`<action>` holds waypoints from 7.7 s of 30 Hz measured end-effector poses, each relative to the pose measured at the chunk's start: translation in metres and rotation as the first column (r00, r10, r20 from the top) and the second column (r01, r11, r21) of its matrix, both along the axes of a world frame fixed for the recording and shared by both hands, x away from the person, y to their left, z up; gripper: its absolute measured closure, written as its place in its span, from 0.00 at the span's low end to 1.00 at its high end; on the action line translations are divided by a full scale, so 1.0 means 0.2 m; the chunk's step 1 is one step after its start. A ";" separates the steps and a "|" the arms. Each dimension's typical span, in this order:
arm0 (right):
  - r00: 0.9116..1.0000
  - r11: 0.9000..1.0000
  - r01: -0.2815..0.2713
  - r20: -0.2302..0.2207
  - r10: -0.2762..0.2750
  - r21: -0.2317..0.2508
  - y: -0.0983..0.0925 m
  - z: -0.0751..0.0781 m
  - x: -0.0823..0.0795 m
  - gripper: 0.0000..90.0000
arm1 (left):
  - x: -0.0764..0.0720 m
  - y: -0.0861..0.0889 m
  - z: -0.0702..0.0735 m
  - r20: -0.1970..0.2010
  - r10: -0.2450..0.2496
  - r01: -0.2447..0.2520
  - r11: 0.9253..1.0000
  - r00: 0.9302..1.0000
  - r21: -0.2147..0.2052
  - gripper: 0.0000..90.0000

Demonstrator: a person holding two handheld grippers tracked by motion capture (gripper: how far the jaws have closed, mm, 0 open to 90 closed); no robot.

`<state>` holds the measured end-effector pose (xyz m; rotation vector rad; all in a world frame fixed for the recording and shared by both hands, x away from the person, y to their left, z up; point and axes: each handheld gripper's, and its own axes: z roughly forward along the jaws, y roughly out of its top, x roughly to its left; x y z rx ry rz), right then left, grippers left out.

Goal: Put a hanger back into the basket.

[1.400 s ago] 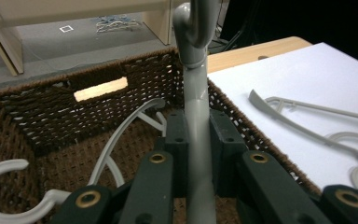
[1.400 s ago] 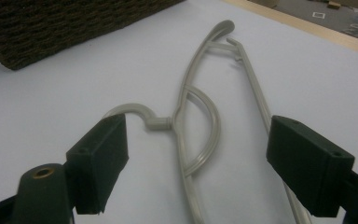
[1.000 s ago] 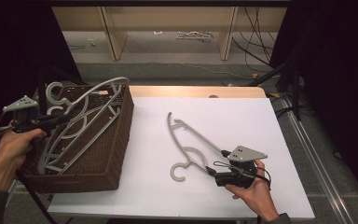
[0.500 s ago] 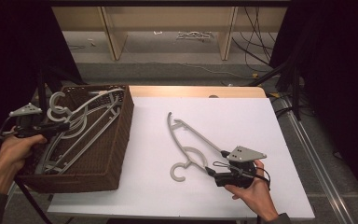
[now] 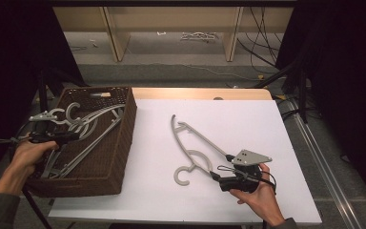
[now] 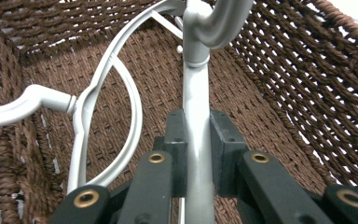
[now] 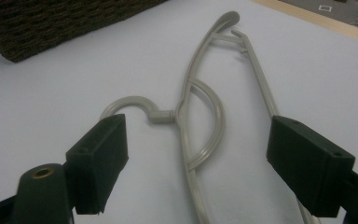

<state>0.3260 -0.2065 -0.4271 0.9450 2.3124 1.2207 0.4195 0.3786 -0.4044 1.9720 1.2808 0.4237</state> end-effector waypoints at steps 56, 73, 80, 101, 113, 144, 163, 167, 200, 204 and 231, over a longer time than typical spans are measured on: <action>1.000 1.000 -0.001 -0.006 0.001 -0.002 0.00 -0.02 -0.01 0.24 | -0.41 -0.57 0.30 0.278 0.051 0.023 0.966 0.959 -0.256 0.19; 1.000 1.000 -0.001 -0.014 0.002 0.005 0.00 -0.02 -0.02 0.24 | -0.55 -0.91 0.22 0.397 -0.127 0.232 0.946 0.909 -0.228 0.19; 1.000 1.000 -0.004 -0.004 0.005 0.021 -0.01 -0.03 -0.01 0.24 | -0.56 -0.97 0.13 0.418 -0.140 0.251 0.942 0.898 -0.224 0.19; 1.000 1.000 -0.017 -0.027 0.016 -0.008 -0.01 -0.06 0.01 0.24 | -0.63 -1.09 -0.16 0.417 -0.184 0.283 0.940 0.890 -0.189 0.18; 0.990 0.988 -0.084 -0.123 0.068 -0.128 0.05 -0.15 0.07 0.30 | -0.62 -1.09 -0.18 0.416 -0.182 0.280 0.941 0.891 -0.188 0.18; 0.922 0.897 -0.226 -0.381 0.071 -0.380 0.17 -0.18 0.26 0.75 | -0.61 -1.10 -0.18 0.414 -0.207 0.300 0.938 0.886 -0.172 0.18; 0.913 0.878 -0.226 -0.405 0.041 -0.421 0.21 -0.17 0.28 0.80 | -0.60 -1.10 -0.19 0.397 -0.216 0.296 0.943 0.892 -0.153 0.19; 0.917 0.879 -0.216 -0.397 0.034 -0.424 0.22 -0.17 0.28 0.85 | -0.60 -1.11 -0.19 0.397 -0.218 0.298 0.942 0.892 -0.152 0.19; 0.946 0.824 -0.311 -0.241 0.218 -0.474 0.23 -0.03 0.19 0.91 | -0.53 -1.12 -0.11 0.444 -0.263 0.308 0.951 0.856 -0.032 0.24; 0.944 0.819 -0.323 -0.226 0.242 -0.474 0.24 0.01 0.17 0.91 | -0.47 -1.15 -0.08 0.408 -0.300 0.320 0.947 0.862 0.022 0.24; 0.879 0.748 -0.477 -0.247 0.408 -0.462 0.31 0.20 0.02 0.92 | -0.38 -1.35 -0.16 0.232 -0.587 0.489 0.792 0.776 0.366 0.34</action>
